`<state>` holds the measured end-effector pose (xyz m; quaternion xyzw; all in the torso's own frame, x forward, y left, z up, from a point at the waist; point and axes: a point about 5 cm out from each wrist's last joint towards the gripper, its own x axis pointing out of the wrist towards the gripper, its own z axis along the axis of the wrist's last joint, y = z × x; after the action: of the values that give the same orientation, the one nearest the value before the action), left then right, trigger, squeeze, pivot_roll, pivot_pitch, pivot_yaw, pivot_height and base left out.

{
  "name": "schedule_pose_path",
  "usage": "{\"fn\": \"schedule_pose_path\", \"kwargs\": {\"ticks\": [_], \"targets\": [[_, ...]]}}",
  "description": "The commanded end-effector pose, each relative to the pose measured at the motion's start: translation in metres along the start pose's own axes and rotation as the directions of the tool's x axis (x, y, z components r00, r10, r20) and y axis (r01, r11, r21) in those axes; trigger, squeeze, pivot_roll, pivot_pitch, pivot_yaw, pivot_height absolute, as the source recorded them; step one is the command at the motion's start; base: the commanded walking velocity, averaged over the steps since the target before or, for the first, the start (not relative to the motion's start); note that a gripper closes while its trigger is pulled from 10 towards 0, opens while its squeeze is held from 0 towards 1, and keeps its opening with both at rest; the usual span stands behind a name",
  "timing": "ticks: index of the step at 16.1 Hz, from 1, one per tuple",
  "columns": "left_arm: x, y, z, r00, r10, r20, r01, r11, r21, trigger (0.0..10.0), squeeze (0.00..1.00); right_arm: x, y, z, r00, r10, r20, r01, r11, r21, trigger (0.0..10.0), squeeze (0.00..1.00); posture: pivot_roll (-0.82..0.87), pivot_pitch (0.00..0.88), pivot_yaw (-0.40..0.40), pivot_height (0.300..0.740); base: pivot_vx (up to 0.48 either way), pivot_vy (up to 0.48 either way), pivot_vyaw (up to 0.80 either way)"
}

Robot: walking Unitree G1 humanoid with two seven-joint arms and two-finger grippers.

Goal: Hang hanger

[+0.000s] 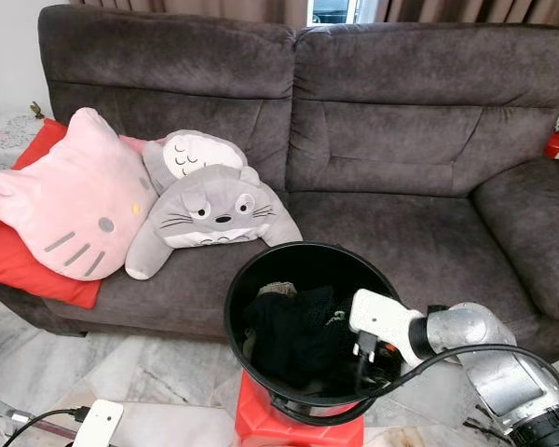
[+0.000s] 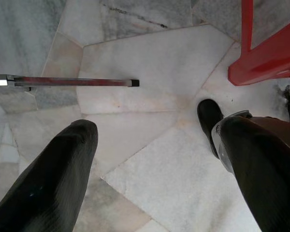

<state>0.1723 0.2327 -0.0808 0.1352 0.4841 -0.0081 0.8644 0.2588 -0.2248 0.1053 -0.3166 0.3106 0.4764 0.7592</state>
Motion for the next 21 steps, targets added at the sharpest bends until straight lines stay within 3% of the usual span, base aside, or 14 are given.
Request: {"fn": "schedule_pose_path", "kwargs": {"ticks": [1,4,8,12,13,14,21], "targets": [[-0.001,0.000,-0.004,1.000,0.002,-0.014,-0.002,1.000,0.002,10.0,0.00,0.000,-0.005,0.001,1.000,-0.016,-0.016,0.016,1.000,-0.021,10.0,0.00,-0.12,0.000,-0.015,0.740,0.000,0.000,0.00],[-0.001,-0.001,-0.004,1.000,0.002,-0.014,-0.002,1.000,0.002,10.0,0.00,0.006,-0.007,-0.001,0.998,-0.048,-0.027,0.048,0.999,-0.018,10.0,0.00,-0.12,0.000,-0.018,0.740,0.000,0.000,0.00],[-0.001,-0.001,-0.004,1.000,0.002,-0.014,-0.002,1.000,0.002,10.0,0.00,0.017,-0.021,-0.005,0.976,-0.213,-0.037,0.214,0.976,0.030,10.0,0.00,-0.12,0.000,-0.019,0.740,0.000,0.000,0.00],[0.000,-0.001,-0.004,1.000,0.003,-0.013,-0.003,1.000,-0.002,10.0,0.00,0.027,-0.013,-0.007,0.984,-0.178,-0.007,0.177,0.980,0.091,10.0,0.00,-0.11,0.000,-0.022,0.740,0.000,0.000,0.00],[0.000,-0.001,-0.004,1.000,0.003,-0.013,-0.003,1.000,-0.003,10.0,0.00,0.030,-0.008,-0.009,0.989,-0.150,0.002,0.148,0.982,0.113,6.4,0.00,-0.11,0.000,-0.022,0.740,0.000,0.000,0.00],[0.000,-0.001,-0.003,1.000,0.001,-0.014,-0.001,1.000,-0.003,10.0,0.00,0.031,-0.007,-0.010,0.988,-0.153,0.009,0.151,0.980,0.133,0.0,0.00,-0.11,0.000,-0.022,0.740,0.000,0.000,0.00],[0.000,-0.001,-0.003,1.000,0.001,-0.013,-0.001,1.000,-0.005,10.0,0.00,0.034,-0.004,-0.013,0.988,-0.157,0.003,0.154,0.972,0.179,0.0,0.00,-0.11,0.000,-0.023,0.740,0.000,0.000,0.00]]}}
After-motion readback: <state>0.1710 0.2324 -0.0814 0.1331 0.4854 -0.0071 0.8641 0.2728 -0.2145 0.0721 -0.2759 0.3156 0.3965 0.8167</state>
